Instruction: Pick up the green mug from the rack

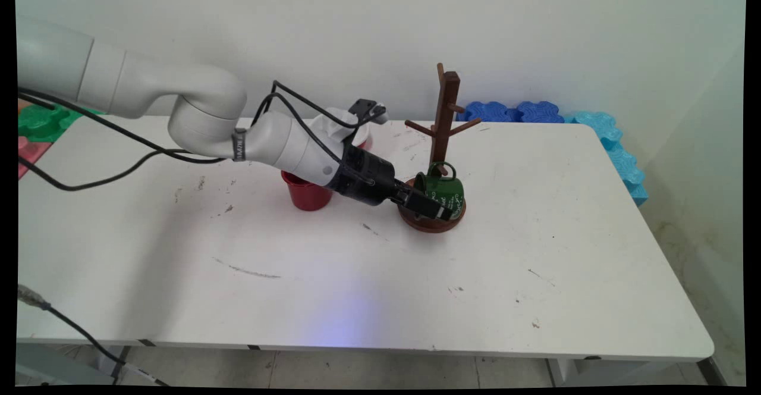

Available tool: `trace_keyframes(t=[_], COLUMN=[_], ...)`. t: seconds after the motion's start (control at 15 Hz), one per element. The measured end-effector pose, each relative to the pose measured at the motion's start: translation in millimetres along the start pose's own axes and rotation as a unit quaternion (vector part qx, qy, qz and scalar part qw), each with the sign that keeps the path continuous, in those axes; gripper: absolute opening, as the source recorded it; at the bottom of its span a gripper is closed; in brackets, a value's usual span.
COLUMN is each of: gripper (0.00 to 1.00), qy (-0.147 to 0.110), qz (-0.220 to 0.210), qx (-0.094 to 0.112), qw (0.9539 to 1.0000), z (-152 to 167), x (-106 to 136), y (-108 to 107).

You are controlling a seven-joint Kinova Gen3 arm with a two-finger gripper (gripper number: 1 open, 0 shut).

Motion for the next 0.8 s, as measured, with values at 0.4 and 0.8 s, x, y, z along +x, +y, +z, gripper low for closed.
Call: trace_keyframes(t=[0.4,0.8], gripper=[1.00,1.00], qy=[0.003,0.007], qz=[-0.001,0.001], qx=[-0.003,-0.005], qw=[1.0000,1.0000], z=[15,24], x=[-3,-4], y=[-1,-2])
